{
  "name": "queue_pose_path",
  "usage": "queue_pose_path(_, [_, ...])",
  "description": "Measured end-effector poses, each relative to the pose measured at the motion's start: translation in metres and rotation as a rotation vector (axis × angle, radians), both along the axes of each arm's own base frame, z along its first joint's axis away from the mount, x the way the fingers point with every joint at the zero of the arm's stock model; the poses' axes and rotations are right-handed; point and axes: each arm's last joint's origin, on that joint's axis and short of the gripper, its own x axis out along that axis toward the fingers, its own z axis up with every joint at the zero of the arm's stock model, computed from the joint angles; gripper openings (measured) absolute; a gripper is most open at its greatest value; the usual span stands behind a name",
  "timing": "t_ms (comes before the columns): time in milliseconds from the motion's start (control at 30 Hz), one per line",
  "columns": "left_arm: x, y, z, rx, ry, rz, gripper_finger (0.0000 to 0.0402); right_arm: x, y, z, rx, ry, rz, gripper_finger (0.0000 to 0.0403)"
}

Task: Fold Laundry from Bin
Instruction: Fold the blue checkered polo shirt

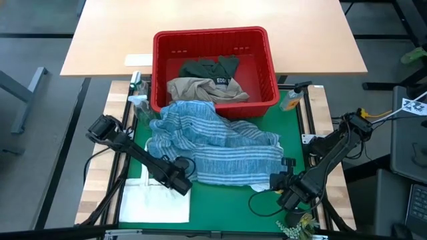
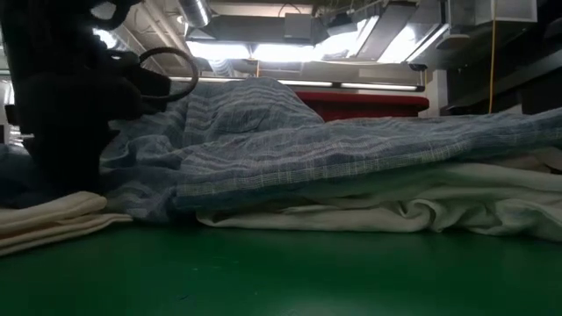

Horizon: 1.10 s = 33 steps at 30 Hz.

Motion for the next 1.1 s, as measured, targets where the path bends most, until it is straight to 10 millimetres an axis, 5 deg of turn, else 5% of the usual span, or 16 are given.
queue_pose_path(367, [0.014,-0.01,0.072,-0.063,0.154,-0.085,0.0003,0.003,0.003,0.037,0.006,-0.015,0.009,0.0])
queue_pose_path(600, [0.013,-0.032,0.123,-0.082,0.105,-0.137,0.0002,-0.002,0.015,0.049,0.116,0.02,0.025,0.0])
queue_pose_path(1100, [-0.016,-0.096,0.133,-0.283,0.001,-0.098,0.0,-0.038,0.077,0.034,0.353,-0.061,0.082,0.0])
